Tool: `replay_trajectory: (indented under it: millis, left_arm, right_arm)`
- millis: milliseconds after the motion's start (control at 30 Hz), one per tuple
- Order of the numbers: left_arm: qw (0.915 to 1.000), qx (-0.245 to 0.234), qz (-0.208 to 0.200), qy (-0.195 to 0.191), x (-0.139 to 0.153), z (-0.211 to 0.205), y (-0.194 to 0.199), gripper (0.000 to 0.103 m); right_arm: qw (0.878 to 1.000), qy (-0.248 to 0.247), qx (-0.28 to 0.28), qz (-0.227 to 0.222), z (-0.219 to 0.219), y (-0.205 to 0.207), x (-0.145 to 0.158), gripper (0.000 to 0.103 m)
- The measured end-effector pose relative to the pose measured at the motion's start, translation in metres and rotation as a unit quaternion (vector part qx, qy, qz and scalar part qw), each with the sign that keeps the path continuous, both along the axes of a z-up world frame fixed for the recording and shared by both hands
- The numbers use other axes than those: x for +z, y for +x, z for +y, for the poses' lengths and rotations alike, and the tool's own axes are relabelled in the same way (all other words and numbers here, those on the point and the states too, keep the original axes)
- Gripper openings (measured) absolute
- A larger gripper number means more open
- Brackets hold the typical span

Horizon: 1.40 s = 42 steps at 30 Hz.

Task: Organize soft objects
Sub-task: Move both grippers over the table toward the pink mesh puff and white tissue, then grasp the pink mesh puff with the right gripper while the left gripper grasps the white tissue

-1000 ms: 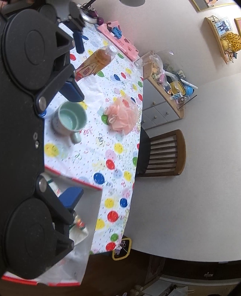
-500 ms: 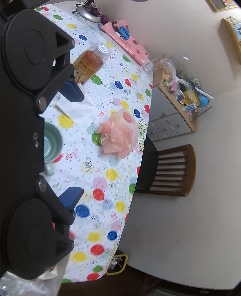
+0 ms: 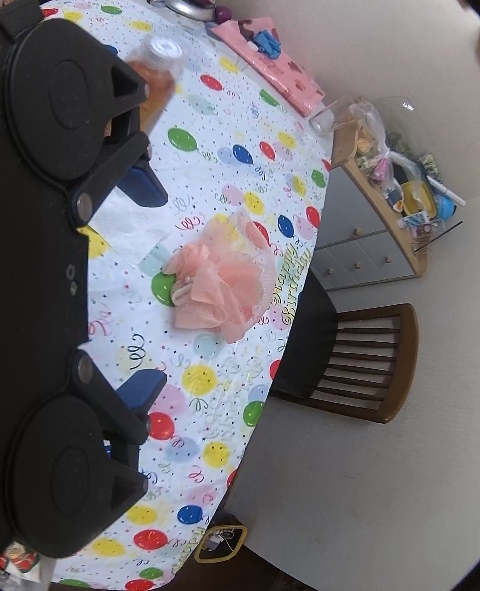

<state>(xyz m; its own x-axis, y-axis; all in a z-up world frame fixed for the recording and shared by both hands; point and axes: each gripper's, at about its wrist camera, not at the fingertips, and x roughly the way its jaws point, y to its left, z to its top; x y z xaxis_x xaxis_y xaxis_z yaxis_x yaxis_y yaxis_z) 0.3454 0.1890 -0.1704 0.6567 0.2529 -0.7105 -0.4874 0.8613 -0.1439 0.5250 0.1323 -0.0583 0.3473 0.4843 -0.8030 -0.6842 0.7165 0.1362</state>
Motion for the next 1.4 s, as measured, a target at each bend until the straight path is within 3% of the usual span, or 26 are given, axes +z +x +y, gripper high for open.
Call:
replay_trajectory:
  millis: [233, 367, 633, 800, 1000, 1167, 1400]
  left_arm:
    - [0.9979, 0.037, 0.002, -0.053, -0.018, 0.019, 0.005, 0.079]
    - [0.9971, 0.046, 0.005, -0.061, -0.025, 0.027, 0.009, 0.068]
    - [0.9962, 0.050, -0.016, -0.070, -0.027, 0.031, 0.016, 0.066]
    - [0.9953, 0.048, -0.017, -0.082, -0.028, 0.034, 0.021, 0.060]
    - [0.9941, 0.055, -0.013, -0.093, -0.031, 0.038, 0.026, 0.040]
    - [0.9932, 0.057, -0.015, -0.100, -0.033, 0.041, 0.024, 0.027]
    - [0.9942, 0.046, -0.011, -0.097, -0.033, 0.043, 0.024, 0.010]
  right_arm:
    - [1.000, -0.012, -0.002, 0.012, 0.024, 0.021, -0.019, 0.087]
    - [1.000, -0.013, -0.001, 0.014, 0.041, 0.031, -0.028, 0.085]
    - [0.999, -0.032, 0.000, 0.017, 0.078, 0.052, -0.059, 0.085]
    - [0.999, -0.027, -0.007, 0.028, 0.096, 0.060, -0.075, 0.090]
    - [0.998, -0.052, -0.007, 0.029, 0.117, 0.063, -0.095, 0.093]
    - [0.996, -0.081, -0.005, 0.026, 0.123, 0.060, -0.108, 0.075]
    - [0.998, -0.058, -0.017, 0.036, 0.110, 0.060, -0.103, 0.028]
